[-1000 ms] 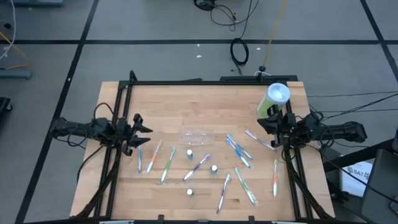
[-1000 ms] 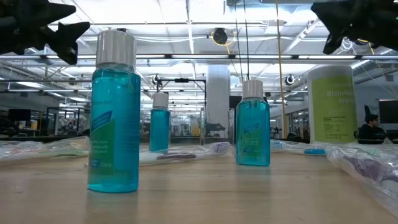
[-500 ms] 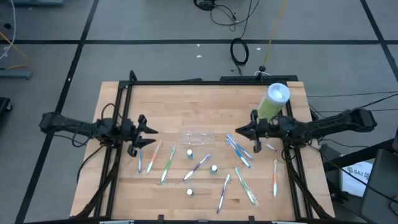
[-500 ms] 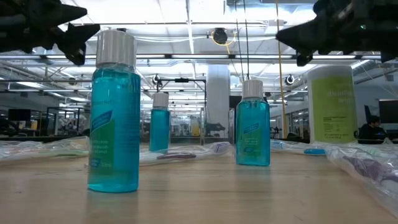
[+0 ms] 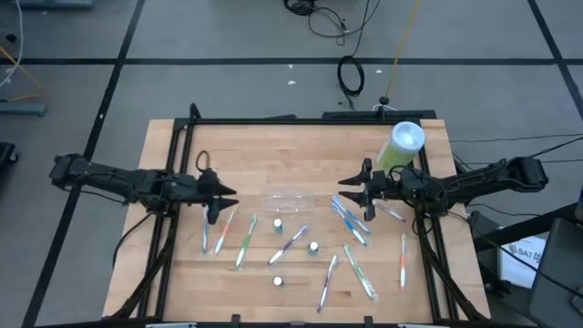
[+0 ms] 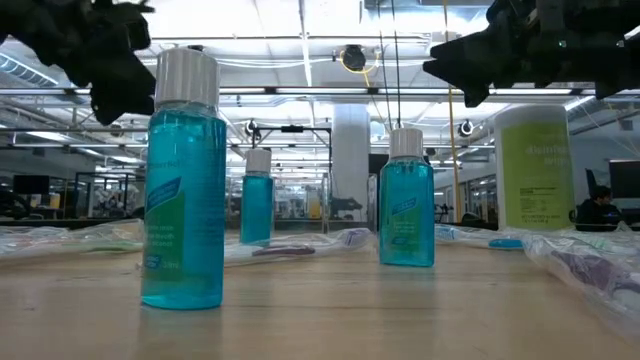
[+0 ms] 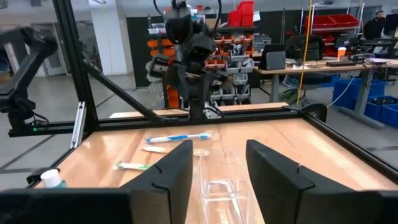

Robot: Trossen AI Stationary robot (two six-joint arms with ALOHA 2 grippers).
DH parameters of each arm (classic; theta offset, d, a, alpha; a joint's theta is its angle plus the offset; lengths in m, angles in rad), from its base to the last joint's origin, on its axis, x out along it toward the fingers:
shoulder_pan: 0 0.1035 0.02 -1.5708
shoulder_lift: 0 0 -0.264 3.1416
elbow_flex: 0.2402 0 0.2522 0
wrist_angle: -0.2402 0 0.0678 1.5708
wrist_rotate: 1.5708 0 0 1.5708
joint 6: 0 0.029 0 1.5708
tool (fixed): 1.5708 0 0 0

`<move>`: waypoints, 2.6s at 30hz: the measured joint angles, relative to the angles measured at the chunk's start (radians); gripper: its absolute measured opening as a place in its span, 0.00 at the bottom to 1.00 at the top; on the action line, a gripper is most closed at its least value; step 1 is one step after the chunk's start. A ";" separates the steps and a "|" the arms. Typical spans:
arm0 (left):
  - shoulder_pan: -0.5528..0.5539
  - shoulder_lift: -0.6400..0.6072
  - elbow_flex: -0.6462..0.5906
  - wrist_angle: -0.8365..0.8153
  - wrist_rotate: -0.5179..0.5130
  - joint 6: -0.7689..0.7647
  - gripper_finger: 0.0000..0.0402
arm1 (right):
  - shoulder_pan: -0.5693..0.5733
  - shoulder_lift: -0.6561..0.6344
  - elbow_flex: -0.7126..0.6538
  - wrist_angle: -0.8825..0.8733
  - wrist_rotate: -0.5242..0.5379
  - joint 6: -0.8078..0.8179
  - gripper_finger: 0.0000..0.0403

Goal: Pick & Place toothbrushing station
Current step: Put the left blue toothbrush into the transparent organizer

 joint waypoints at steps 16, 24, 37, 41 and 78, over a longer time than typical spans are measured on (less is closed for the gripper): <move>0.000 0.329 0.182 -0.592 0.252 -0.607 0.46 | 0.000 0.000 0.000 0.053 0.000 -0.008 0.35; -0.020 0.395 0.170 -0.655 0.248 -0.803 0.46 | 0.000 0.000 0.000 0.068 0.000 -0.106 0.35; -0.020 0.445 0.093 -0.647 0.240 -0.905 0.46 | 0.000 0.000 0.001 0.067 0.000 -0.106 0.35; -0.025 0.445 0.081 -0.638 0.187 -0.937 0.46 | 0.000 0.000 0.001 0.067 -0.001 -0.106 0.35; -0.045 0.443 0.124 -0.471 -0.106 -0.760 0.02 | -0.002 0.000 0.002 0.103 0.000 -0.106 0.35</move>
